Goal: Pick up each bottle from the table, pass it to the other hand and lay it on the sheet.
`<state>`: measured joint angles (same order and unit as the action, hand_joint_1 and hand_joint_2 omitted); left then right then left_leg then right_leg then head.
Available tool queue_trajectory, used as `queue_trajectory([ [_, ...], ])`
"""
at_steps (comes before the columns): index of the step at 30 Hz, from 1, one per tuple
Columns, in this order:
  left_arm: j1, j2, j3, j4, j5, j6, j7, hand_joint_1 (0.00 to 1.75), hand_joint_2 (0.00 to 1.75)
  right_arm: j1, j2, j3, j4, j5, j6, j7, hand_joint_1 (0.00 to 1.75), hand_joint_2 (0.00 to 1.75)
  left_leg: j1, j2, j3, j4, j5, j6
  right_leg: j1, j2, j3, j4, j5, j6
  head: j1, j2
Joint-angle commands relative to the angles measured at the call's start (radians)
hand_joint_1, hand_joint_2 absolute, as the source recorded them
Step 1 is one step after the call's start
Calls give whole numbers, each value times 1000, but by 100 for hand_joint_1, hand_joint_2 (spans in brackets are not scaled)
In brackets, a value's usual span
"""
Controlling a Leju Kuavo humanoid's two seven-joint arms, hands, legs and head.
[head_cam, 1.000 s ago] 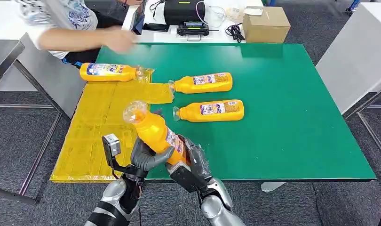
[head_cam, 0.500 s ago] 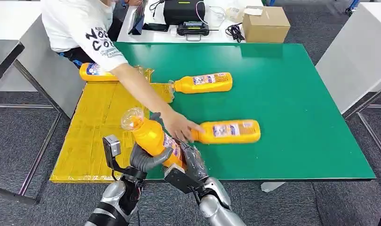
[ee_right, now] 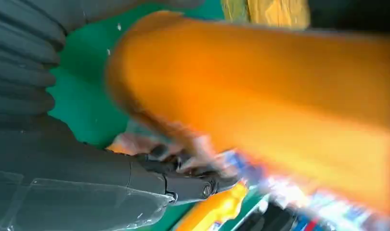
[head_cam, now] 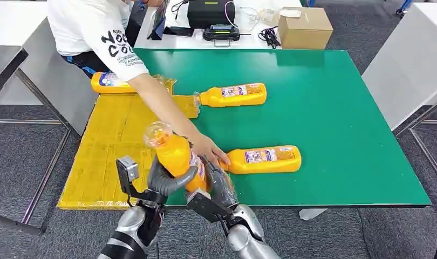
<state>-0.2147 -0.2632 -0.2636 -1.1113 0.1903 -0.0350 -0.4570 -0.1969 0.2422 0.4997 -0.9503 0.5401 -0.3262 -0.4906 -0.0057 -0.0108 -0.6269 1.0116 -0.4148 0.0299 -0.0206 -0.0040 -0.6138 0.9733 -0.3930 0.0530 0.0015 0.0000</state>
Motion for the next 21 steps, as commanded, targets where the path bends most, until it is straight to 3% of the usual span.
queue_trajectory([
  [1, -36, 15, 84, -73, -63, 103, -35, 175, 175, 24, -20, -55, -174, -27, -40, 22, 0, 0, 2, 2, 4, 1, -3, -2, 2, 1, 4, 1, -2, -3, 0, 0],
  [9, -63, 21, 117, -96, -216, 281, -111, 175, 175, 51, -25, -40, -286, -22, -66, 2, 0, 0, 1, 0, 3, 0, -1, -2, 1, 0, 3, 0, -1, -2, 0, 0],
  [15, -116, 45, 157, -42, -432, 486, -182, 175, 175, 82, -27, 8, -500, -94, -78, -42, 0, 0, 1, 0, 1, 0, -1, -2, 1, 0, 1, 1, -1, -2, 0, 0],
  [19, -118, 46, 161, -39, -431, 484, -182, 175, 175, 83, -30, 8, -505, -96, -77, -39, 0, 0, 2, 1, 5, 1, -3, -2, 2, 1, 5, 0, -2, -3, 0, 0],
  [21, -131, 57, 152, -13, -540, 580, -200, 175, 175, 84, -29, 8, -521, -143, -73, -78, 0, 0, 1, 1, 4, 0, -1, -2, 1, 0, 4, -1, -1, -2, 0, 0],
])
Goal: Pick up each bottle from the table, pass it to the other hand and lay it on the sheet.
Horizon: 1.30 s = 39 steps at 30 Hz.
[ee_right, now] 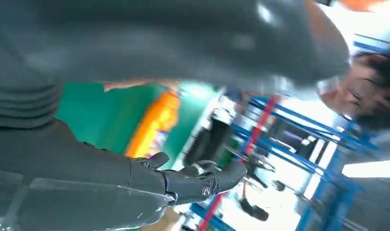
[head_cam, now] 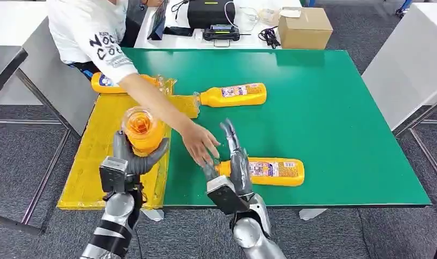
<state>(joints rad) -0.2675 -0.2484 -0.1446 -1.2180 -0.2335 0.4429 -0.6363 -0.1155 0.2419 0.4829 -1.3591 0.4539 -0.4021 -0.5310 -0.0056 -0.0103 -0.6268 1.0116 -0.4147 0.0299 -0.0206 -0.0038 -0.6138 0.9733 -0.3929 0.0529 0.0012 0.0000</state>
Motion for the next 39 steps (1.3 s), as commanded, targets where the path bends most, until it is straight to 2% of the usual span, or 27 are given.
queue_trajectory([
  [1, -92, 53, 45, 119, -162, 135, -15, 175, 175, 7, -30, 29, -147, -71, -2, -52, 0, 0, 2, 0, 5, 0, -2, -2, 2, 0, 6, -1, -2, -3, 0, 0],
  [3, -127, 78, 52, 185, -316, 233, -4, 175, 175, 8, -40, 43, -205, -88, 2, -51, 0, 0, 1, 0, 2, 0, -1, -2, 1, 0, 2, 0, -1, -2, 0, 0],
  [4, -140, 73, 120, 206, -570, 255, 31, 175, 175, 7, -46, 50, -231, -107, 16, -42, 0, 0, 2, 0, 5, 1, -2, -2, 2, 0, 5, 0, -2, -3, 0, 0],
  [6, -164, 75, 199, 251, -764, 255, 67, 175, 175, 6, -51, 56, -252, -119, 23, -40, 0, 0, 1, 1, 3, 0, -1, -2, 1, 1, 3, 0, -1, -2, 0, 0],
  [7, -171, 56, 277, 254, -885, 255, 60, 175, 175, 7, -54, 57, -265, -140, 34, -43, 0, 0, 1, 2, 6, 0, -2, -2, 2, 2, 6, 0, -2, -3, 1, 0],
  [9, -194, 69, 330, 301, -1022, 255, 104, 175, 175, 7, -57, 60, -274, -155, 40, -47, 0, 0, 1, 2, 4, -1, -1, -2, 1, 2, 4, -1, -1, -2, 0, 0],
  [12, -256, 130, 310, 490, -1186, 255, 232, 175, 175, 8, -59, 62, -290, -173, 43, -53, 0, 0, 1, 2, 4, -1, -1, -2, 1, 1, 3, -1, 0, -2, 0, 0],
  [14, -291, 153, 297, 599, -1203, 255, 272, 175, 175, 14, -61, 64, -314, -176, 44, -62, 0, 0, 1, 1, 6, -1, -1, -2, 1, 0, 6, -1, -1, -3, 0, 0],
  [17, -291, 153, 297, 599, -1203, 255, 272, 175, 175, 14, -61, 64, -314, -176, 44, -62, 0, 0, 2, 1, 6, -1, -1, -2, 2, 0, 5, -1, -1, -3, 0, 0],
  [18, -329, 160, 287, 702, -1232, 255, 317, 175, 175, 20, -63, 63, -332, -177, 39, -61, 0, 0, 1, 1, 5, 0, -1, -2, 1, 0, 4, 0, -1, -2, 0, 0],
  [20, -357, 181, 255, 783, -1248, 244, 376, 175, 175, 23, -66, 62, -348, -182, 42, -60, 0, 0, 1, -1, 4, 0, -1, -2, 1, -1, 5, 0, -2, -2, 0, 0],
  [21, -360, 182, 266, 798, -1212, 243, 361, 175, 175, 25, -65, 62, -350, -188, 49, -52, 0, 0, 1, -1, 3, -1, 0, -1, 1, -1, 3, 0, -1, -2, 1, 0],
  [25, -370, 211, 225, 855, -1255, 179, 444, 175, 175, 25, -62, 62, -323, -193, 69, -39, 0, 0, 2, 2, 5, 0, -2, -2, 2, 2, 5, -1, -1, -3, 1, 0],
  [35, -366, 214, 228, 870, -1229, 120, 451, 175, 175, 21, -52, 61, -279, -199, 92, -26, 0, 0, 1, 1, 4, -1, -1, -2, 1, 2, 4, -1, 0, -2, 0, 0],
  [39, -369, 209, 254, 883, -1172, 4, 435, 175, 175, 20, -47, 55, -257, -199, 107, -17, 0, 0, 2, 2, 6, -1, -1, -2, 2, 2, 6, -1, 0, -2, 0, 0],
])
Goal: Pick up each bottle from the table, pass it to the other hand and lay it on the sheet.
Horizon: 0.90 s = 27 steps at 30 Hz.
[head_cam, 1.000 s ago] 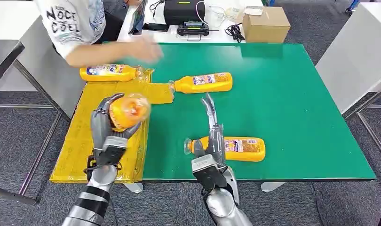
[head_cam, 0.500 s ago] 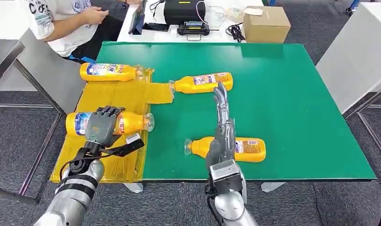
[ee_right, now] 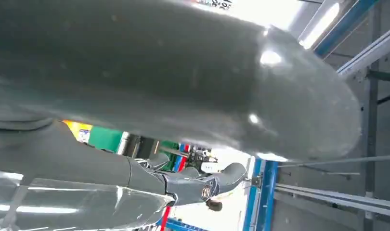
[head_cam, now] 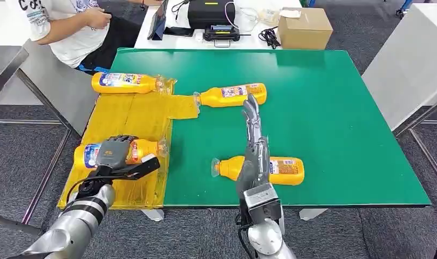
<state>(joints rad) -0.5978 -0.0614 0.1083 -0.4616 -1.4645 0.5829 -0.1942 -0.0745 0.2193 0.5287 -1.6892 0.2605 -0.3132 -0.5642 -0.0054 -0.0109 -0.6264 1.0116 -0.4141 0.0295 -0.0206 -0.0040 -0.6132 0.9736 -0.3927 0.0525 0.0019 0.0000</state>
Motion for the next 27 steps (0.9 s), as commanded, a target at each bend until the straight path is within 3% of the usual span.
queue_trajectory([
  [1, -43, 19, 12, 131, 84, -208, -19, 175, 175, -22, -22, 2, 80, -9, 27, 21, 0, 0, 2, 3, 6, -1, -2, -2, 2, 2, 6, -2, -1, -3, 0, 0],
  [2, -39, 13, 37, 123, 127, -237, -41, 101, 175, -22, -19, -4, 86, -7, 29, 24, 0, 0, 1, 2, 6, -1, -1, -1, 1, 2, 5, -2, 0, -2, 0, 0],
  [3, -44, 12, 46, 136, 146, -288, -40, 16, 175, -23, -16, -10, 93, -11, 36, 28, 0, 0, 2, 3, 8, -1, -2, -2, 2, 2, 8, -2, -1, -3, 0, 0],
  [4, -39, 8, 64, 122, 187, -333, -69, 0, 175, -26, -13, -19, 104, -13, 42, 33, 0, 0, 1, 2, 7, -1, -1, -1, 1, 2, 7, -2, 0, -2, 0, 0],
  [7, -43, 3, 101, 126, 261, -428, -85, 0, 175, -32, -5, -34, 131, -24, 54, 40, 0, 0, 1, 4, 11, -2, -2, -2, 1, 3, 10, -2, 0, -2, 0, 0],
  [8, -43, 3, 108, 126, 276, -445, -89, 0, 0, -33, -3, -37, 138, -25, 55, 41, 0, 0, 1, 4, 12, -2, -2, -2, 1, 3, 12, -3, 0, -3, 0, 0],
  [10, -45, 8, 133, 129, 345, -532, -95, 0, 0, -39, 4, -47, 161, -29, 58, 45, 0, 0, 2, 5, 14, -2, -3, -3, 3, 4, 14, -3, -1, -4, 0, 0],
  [18, -42, 10, 132, 128, 347, -537, -96, 0, 0, -41, 4, -48, 166, -29, 58, 45, 0, 0, 0, -1, 21, -2, -2, -3, 1, 2, 21, -2, -3, -2, 0, 0],
  [22, -27, 11, 223, 122, 526, -685, -140, 0, 0, -57, 10, -53, 225, -42, 65, 63, 0, 0, 1, 1, 23, -3, -3, -3, 1, 4, 23, -3, -2, -3, 0, 0],
  [24, -5, 0, 264, 90, 597, -674, -234, 0, 0, -60, 12, -51, 254, -43, 65, 59, 0, 0, 1, 2, 25, -4, -3, -3, 1, 4, 24, -3, -2, -3, 0, 0],
  [27, 12, -47, 282, 26, 677, -469, -312, 0, 0, -53, 10, -49, 266, -32, 56, 62, 0, 0, 0, -1, 25, -3, -2, -3, 0, 2, 25, -2, -3, -2, -1, 0],
])
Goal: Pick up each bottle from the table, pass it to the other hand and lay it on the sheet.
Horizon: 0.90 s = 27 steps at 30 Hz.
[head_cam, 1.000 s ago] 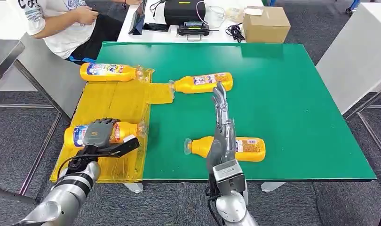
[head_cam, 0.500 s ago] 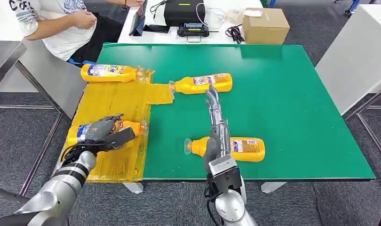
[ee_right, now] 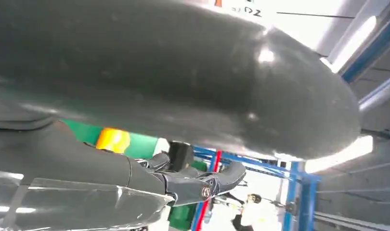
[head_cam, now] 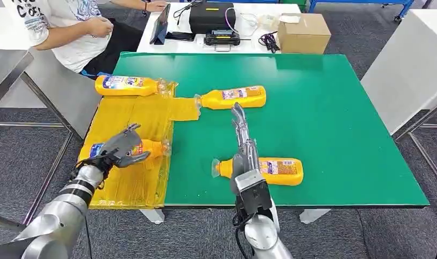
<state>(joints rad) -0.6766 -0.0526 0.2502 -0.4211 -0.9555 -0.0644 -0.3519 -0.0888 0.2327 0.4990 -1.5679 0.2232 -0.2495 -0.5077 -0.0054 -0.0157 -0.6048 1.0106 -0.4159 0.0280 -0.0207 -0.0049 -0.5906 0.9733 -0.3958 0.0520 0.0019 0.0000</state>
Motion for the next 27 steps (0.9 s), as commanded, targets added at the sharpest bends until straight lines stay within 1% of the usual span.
queue_trajectory([
  [1, 89, -59, 137, -15, 170, 181, -152, 0, 0, -38, -4, -19, 145, 5, -8, 6, 0, 0, 1, 5, 4, -3, -1, -2, 1, 5, 2, -4, 1, -2, 0, 0],
  [2, 88, -62, 133, -17, 171, 183, -148, 0, 0, -38, -4, -19, 144, 5, -8, 6, 0, 0, 1, 3, 3, -2, -1, -1, 1, 2, 2, -3, 0, -2, 0, 0],
  [6, 88, -60, 133, -18, 171, 182, -148, 0, 0, -39, -4, -19, 143, 5, -8, 6, 0, 0, 1, 2, -1, -1, 0, -1, 1, 2, -2, -1, 0, -1, 0, 0],
  [7, 97, -68, 148, -44, 199, 230, -178, 0, 0, -39, -6, -17, 141, 10, -8, 10, 0, 0, 1, 3, -1, -1, -1, -2, 2, 2, -2, -2, 0, -2, 0, 0],
  [8, 105, -81, 140, -72, 243, 380, -257, 0, 0, -36, -6, -17, 142, 17, -11, 14, 0, 0, 1, 4, -1, -1, -1, -2, 1, 3, -2, -2, 0, -2, 0, 0],
  [9, 109, -96, 134, -96, 296, 488, -340, 0, 0, -39, -8, -9, 155, 30, -14, 16, 0, 0, 1, 3, -1, -1, -1, -1, 1, 2, -2, -1, 0, -2, 0, 0],
  [10, 147, -105, 65, -207, 364, 603, -346, 0, 0, -53, -25, 13, 180, 82, -24, 38, 0, 0, 2, 4, -1, -1, -1, -2, 2, 3, -2, -2, 0, -3, 0, 0],
  [11, 174, -90, -22, -268, 426, 666, -346, 0, 0, -66, -42, 27, 208, 136, -30, 75, 0, 0, 1, 2, -2, -1, -1, -1, 1, 1, -3, -1, 0, -2, 0, 0],
  [12, 196, -75, -83, -321, 493, 731, -346, 0, 0, -93, -73, 48, 256, 209, -12, 136, 0, 0, 2, 3, -2, 0, -1, -2, 2, 2, -3, -2, 0, -2, 0, 0],
  [13, 215, -65, -117, -366, 536, 763, -346, 0, 175, -116, -102, 63, 296, 298, -16, 201, 0, 0, 2, 5, -4, 0, -1, -2, 3, 4, -5, -2, 1, -2, 0, 0],
  [14, 233, -64, -104, -408, 523, 763, -346, 0, 175, -137, -132, 76, 333, 375, -17, 245, 0, 175, 3, 7, -5, 0, -2, -2, 3, 5, -7, -2, 1, -2, 0, 0],
  [15, 258, -78, -61, -468, 475, 763, -346, 0, 175, -152, -159, 70, 378, 401, 21, 296, 0, 175, 3, 9, -6, 0, -1, -1, 3, 4, -8, -3, 2, -1, 0, 0],
  [16, 276, -86, -44, -507, 468, 763, -346, 0, 175, -165, -189, 80, 398, 454, 28, 325, 0, 175, 3, 10, -5, -1, -1, -1, 4, 4, -7, -3, 2, -2, 0, 0],
  [17, 286, -90, -33, -524, 465, 763, -346, 0, 175, -166, -198, 68, 411, 452, 42, 344, 0, 175, 3, 9, -5, -1, -2, -1, 3, 4, -7, -4, 1, -2, 0, 0],
  [18, 308, -89, -26, -563, 455, 763, -346, 0, 175, -186, -254, 90, 433, 487, 107, 392, 0, 175, 2, 8, -6, -1, -1, -1, 3, 3, -7, -3, 1, -1, 0, 0],
  [19, 316, -91, -20, -573, 450, 763, -346, 0, 175, -183, -275, 78, 435, 483, 114, 402, 0, 175, 3, 6, -6, -1, -2, -1, 4, 1, -5, -4, 0, -2, 0, 0],
  [20, 322, -84, -38, -566, 474, 763, -346, 0, 175, -186, -303, 77, 433, 480, 147, 420, 0, 175, 2, 2, -8, -1, -1, 0, 2, 0, -7, -3, 0, 0, 0, 0],
  [22, 330, -82, -49, -562, 479, 763, -346, 0, 175, -178, -368, 68, 401, 485, 177, 452, 0, 175, 1, 1, -10, 0, 0, 0, 1, 0, -10, -2, 0, 0, 0, 0],
  [23, 332, -83, -52, -563, 485, 763, -346, 0, 175, -174, -402, 67, 381, 480, 211, 474, 0, 175, 1, 2, -8, 0, -2, 0, 1, 0, -7, -3, 0, 0, 0, 0],
  [24, 328, -81, -68, -541, 484, 763, -346, 0, 175, -166, -427, 54, 366, 478, 212, 486, 0, 175, 1, 1, -11, 0, -1, 0, 1, 0, -9, -2, 0, 0, 0, 0],
  [26, 328, -79, -89, -525, 492, 763, -346, 0, 175, -159, -460, 49, 349, 485, 236, 511, 0, 175, 0, -1, -10, 1, -1, 0, 1, -2, -8, -3, -1, 0, 0, 0],
  [27, 328, -80, -89, -526, 493, 763, -346, 0, 175, -157, -463, 47, 348, 485, 237, 511, 0, 175, 0, -1, -11, 1, -1, 0, 1, -2, -10, -3, -1, 0, 0, 0],
])
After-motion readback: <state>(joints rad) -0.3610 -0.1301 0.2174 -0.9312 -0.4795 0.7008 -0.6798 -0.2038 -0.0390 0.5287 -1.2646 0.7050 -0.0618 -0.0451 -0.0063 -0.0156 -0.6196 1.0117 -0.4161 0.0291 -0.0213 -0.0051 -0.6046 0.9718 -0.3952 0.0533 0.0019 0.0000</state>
